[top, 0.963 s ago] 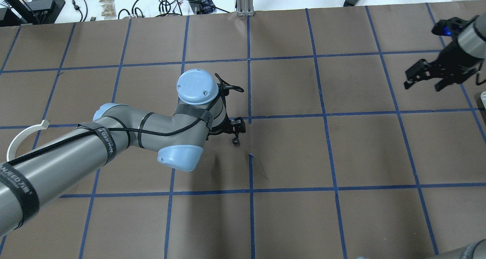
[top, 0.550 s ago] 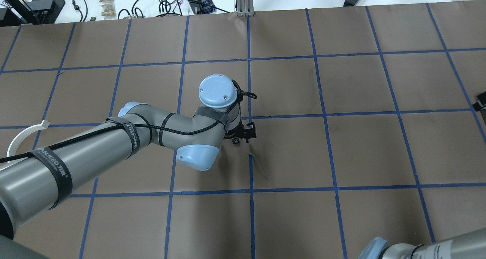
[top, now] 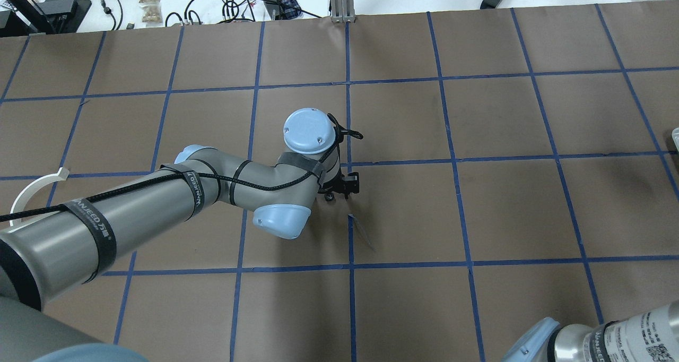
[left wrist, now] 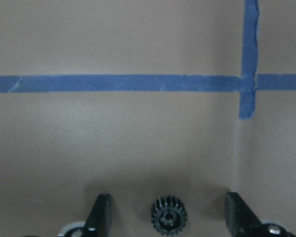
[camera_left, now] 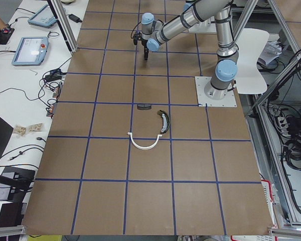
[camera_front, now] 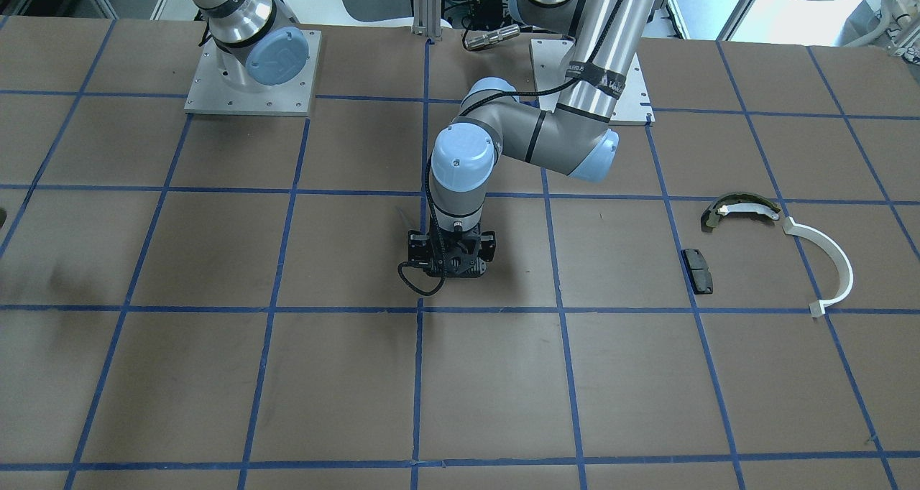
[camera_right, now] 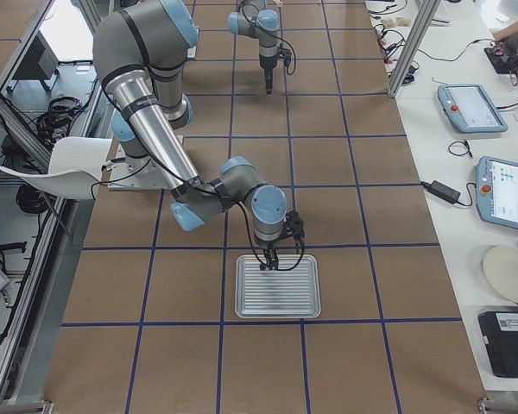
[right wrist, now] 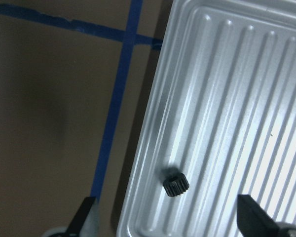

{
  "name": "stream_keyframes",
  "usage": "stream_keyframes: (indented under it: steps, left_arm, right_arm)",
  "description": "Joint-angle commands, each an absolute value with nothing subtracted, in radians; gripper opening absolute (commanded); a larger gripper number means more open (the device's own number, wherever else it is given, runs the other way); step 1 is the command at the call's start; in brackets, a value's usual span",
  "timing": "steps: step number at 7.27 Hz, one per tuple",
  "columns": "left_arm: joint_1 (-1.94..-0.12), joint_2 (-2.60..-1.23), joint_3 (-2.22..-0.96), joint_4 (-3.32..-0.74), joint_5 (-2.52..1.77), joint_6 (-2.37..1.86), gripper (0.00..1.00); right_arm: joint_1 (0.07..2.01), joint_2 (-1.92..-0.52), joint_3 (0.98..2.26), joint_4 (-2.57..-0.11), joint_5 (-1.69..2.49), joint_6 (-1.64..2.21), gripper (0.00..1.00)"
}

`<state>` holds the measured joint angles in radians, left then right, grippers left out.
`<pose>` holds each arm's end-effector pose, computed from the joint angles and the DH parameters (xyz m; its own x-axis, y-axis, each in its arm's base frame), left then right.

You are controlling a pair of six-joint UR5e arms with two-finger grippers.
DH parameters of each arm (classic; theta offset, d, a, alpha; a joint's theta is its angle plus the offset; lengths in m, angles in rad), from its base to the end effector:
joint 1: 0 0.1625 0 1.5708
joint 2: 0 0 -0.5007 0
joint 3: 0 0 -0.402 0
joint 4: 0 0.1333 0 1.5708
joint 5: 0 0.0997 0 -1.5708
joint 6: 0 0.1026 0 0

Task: Place bearing gear from tray to pile

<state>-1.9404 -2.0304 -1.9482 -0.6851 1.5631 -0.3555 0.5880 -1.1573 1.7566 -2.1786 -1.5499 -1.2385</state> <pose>-0.3403 -0.5072 0.2151 -0.9996 0.0148 0.0241 0.0138 0.9990 -0.0429 -0.4521 -0.4642 0.2925 -0.9675 -0.2530 0.0012 -0.2530 0.9672 -0.0225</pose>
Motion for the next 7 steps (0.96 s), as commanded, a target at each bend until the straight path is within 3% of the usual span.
stream_keyframes:
  steps: [1,2,3,7]
  left_arm:
    - [-1.940,-2.037,-1.950,-0.658,1.563,-0.328,0.26]
    - [-1.940,-2.034,-1.951,-0.660,1.568,-0.327,0.09]
    - [-1.940,-2.034,-1.950,-0.661,1.598,-0.319,0.03]
    - [-1.808,-1.948,-1.896,-0.806,1.626,-0.308,0.01]
  right_arm:
    - [0.565,-1.121,1.753,-2.206,-1.546,-1.315,1.00]
    - [0.565,-1.106,1.756,-2.206,-1.545,-1.319,0.99]
    - [0.565,-1.091,1.755,-2.207,-1.545,-1.340,0.92]
    - [0.565,-1.062,1.764,-2.260,-1.549,-1.342,0.69]
